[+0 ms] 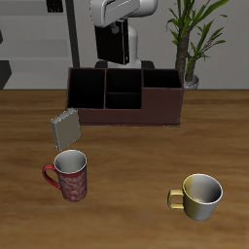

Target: Place the black book into the back desk caddy's front compartment

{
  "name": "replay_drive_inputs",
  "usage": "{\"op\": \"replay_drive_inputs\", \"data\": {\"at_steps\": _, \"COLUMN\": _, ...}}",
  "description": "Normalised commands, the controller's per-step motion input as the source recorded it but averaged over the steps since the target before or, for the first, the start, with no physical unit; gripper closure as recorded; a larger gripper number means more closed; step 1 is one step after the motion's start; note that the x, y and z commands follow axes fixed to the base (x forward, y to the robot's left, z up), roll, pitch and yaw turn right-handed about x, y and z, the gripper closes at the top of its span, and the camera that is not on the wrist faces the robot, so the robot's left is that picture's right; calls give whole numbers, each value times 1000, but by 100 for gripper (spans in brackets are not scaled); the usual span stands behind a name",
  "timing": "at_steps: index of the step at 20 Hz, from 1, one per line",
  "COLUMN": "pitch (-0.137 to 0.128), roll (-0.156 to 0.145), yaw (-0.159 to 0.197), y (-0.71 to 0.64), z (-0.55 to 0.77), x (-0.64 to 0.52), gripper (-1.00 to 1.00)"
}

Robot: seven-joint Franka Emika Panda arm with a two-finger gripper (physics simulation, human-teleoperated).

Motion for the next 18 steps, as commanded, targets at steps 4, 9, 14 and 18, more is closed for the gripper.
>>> {"op": "replay_drive_inputs", "data": {"at_steps": 4, "pitch": -3, "roll": -13, "yaw": 106, "y": 40, "z": -31, "x": -6, "gripper": 100}}
{"op": "replay_drive_inputs", "data": {"at_steps": 9, "pitch": -3, "roll": -11, "yaw": 129, "y": 114, "z": -56, "x": -11, "gripper": 100}}
{"op": "replay_drive_inputs", "data": {"at_steps": 14, "pitch": 12, "roll": -9, "yaw": 56, "y": 82, "z": -37, "x": 36, "gripper": 100}}
{"op": "replay_drive_inputs", "data": {"at_steps": 18, "pitch": -1, "roll": 5, "yaw": 60, "y": 87, "z": -65, "x": 58, "gripper": 100}}
